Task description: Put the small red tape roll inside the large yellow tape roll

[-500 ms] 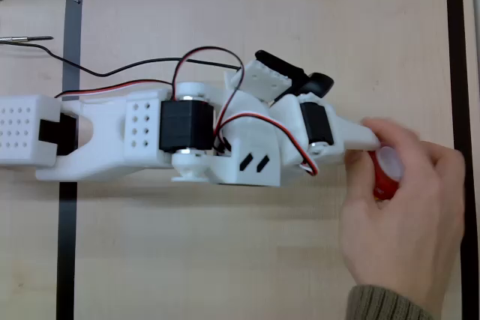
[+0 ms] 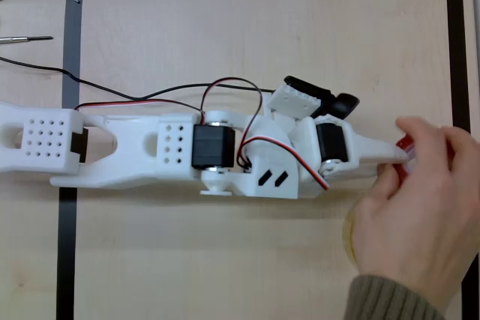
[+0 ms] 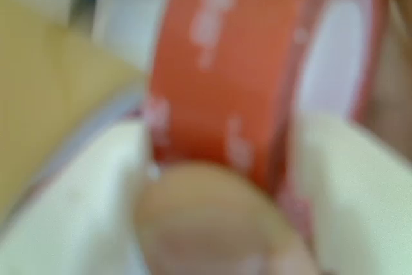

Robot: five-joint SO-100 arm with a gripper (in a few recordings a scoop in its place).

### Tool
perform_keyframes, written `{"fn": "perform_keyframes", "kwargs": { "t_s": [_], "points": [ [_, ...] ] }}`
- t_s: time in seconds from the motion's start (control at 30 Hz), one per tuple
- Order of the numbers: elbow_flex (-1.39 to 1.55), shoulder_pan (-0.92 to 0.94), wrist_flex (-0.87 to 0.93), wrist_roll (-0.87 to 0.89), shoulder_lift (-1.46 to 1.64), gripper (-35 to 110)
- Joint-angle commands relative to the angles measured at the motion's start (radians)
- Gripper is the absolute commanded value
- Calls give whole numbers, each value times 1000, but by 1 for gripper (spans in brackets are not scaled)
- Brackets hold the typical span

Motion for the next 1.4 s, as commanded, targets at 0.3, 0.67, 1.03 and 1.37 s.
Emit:
{"fn": "perform_keyframes", "kwargs": {
  "t_s": [0.3,0.67,1.03,1.37],
  "points": [
    [-58,41,18,-12,46,11],
    [-58,-41,436,100,267,16],
    [-58,-156,925,138,506,18],
    [-58,-209,876,158,437,19]
  ]
}}
